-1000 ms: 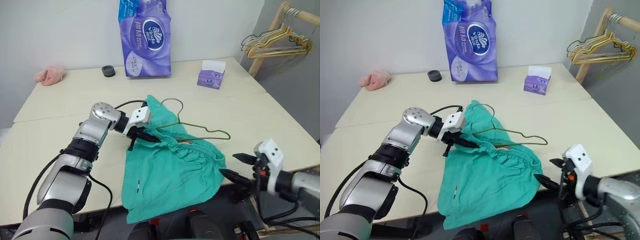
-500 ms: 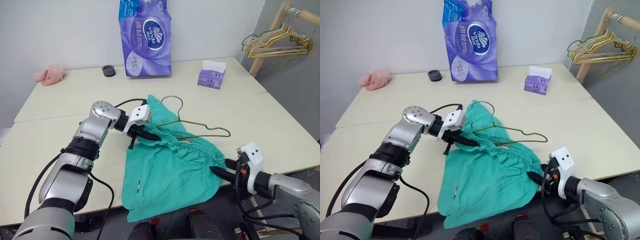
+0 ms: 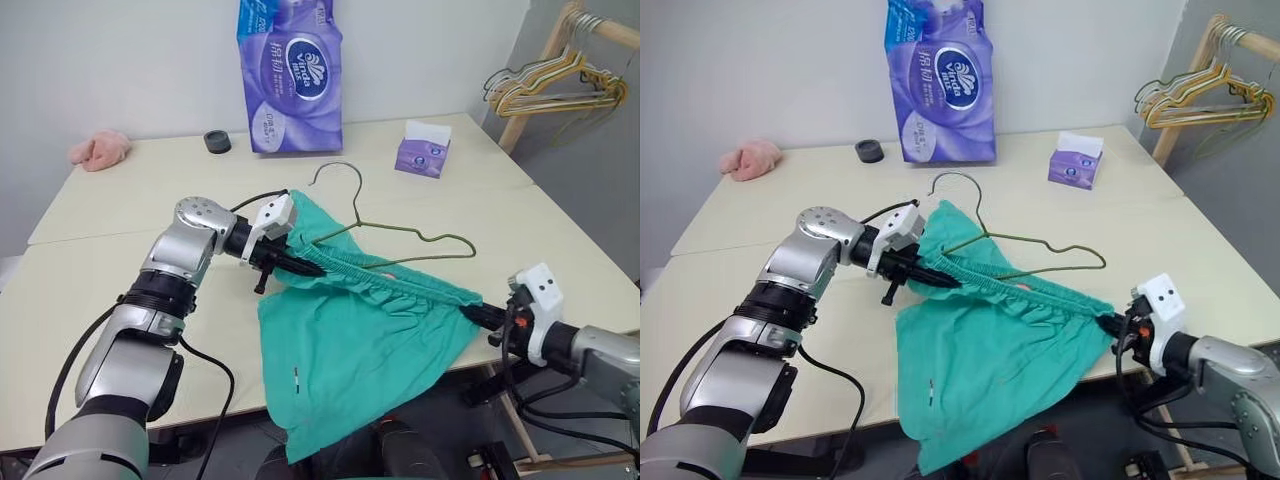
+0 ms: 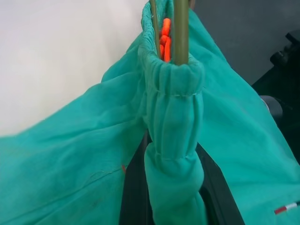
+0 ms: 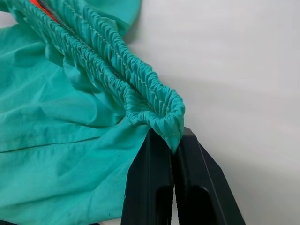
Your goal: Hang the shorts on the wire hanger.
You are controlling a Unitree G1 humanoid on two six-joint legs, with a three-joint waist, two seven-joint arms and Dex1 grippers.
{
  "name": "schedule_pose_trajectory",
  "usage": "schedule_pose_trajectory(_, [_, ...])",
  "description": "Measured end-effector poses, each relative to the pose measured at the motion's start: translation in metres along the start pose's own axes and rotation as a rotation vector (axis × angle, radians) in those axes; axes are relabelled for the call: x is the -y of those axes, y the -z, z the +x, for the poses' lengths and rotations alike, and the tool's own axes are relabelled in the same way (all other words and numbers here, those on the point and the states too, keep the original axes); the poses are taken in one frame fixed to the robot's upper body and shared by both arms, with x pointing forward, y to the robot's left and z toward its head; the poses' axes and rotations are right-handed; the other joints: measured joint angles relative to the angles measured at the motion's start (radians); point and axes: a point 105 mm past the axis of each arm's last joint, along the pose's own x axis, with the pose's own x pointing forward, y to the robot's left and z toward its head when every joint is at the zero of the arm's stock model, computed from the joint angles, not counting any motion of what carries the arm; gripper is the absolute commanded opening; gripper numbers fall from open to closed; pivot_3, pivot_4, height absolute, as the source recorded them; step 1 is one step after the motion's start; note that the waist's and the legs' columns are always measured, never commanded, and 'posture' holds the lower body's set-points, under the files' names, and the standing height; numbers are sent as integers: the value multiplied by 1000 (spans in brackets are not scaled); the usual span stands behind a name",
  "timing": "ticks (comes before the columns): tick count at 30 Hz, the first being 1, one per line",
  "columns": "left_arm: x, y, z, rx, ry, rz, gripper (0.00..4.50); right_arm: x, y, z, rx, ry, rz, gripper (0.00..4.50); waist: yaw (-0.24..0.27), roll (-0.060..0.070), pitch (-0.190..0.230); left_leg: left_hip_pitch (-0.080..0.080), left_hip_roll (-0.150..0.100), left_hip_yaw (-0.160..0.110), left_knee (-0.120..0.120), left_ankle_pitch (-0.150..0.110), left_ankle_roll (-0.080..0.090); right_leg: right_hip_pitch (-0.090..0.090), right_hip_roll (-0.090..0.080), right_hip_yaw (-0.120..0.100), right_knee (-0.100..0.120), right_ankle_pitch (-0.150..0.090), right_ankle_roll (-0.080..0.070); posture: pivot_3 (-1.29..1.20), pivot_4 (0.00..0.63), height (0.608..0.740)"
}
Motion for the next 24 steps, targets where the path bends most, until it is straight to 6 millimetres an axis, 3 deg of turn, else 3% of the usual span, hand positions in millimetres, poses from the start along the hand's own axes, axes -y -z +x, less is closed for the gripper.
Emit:
schedule_pose_trajectory(3, [7, -5, -4, -44, 22, 58, 0, 4, -11, -6, 19, -10, -18, 42, -1, 2, -1, 0, 0, 0, 0, 0, 0, 0, -1, 0, 0, 0, 0, -234, 67, 740])
schedule_pose_trajectory(9, [15, 11, -1, -117, 56, 99, 0, 0, -19, -11, 4, -50, -32, 42, 1, 3, -2, 0, 0, 0, 0, 0, 0, 0, 0, 0, 0, 0, 0, -235, 74, 740])
schedule_pose_trajectory(15, [6, 22, 3, -137, 18, 98, 0, -13, -24, -14, -13, -99, -57, 42, 2, 3, -2, 0, 0, 1, 0, 0, 0, 0, 0, 0, -1, 0, 0, -241, 75, 740])
schedule_pose_trajectory(24, [-1, 17, 3, -124, -12, 113, 0, -21, -27, -19, -25, -114, -87, 42, 2, 3, -2, 0, 0, 1, 0, 0, 0, 0, 0, 0, -1, 0, 0, -247, 77, 740])
